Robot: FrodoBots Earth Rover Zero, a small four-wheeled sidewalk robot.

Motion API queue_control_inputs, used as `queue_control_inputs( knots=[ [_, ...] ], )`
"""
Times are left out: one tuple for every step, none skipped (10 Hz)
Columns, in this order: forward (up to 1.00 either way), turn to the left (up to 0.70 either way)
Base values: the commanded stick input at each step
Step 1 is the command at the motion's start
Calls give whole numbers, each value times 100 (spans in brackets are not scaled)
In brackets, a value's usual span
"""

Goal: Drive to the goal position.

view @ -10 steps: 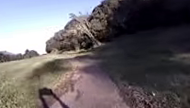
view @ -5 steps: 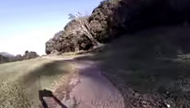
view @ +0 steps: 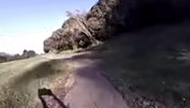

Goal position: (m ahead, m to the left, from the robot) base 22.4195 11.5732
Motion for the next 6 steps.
queue_control_inputs(
  knots=[
    [50,0],
    [50,0],
    [50,0],
    [50,0],
    [50,0],
    [50,0]
  ],
)
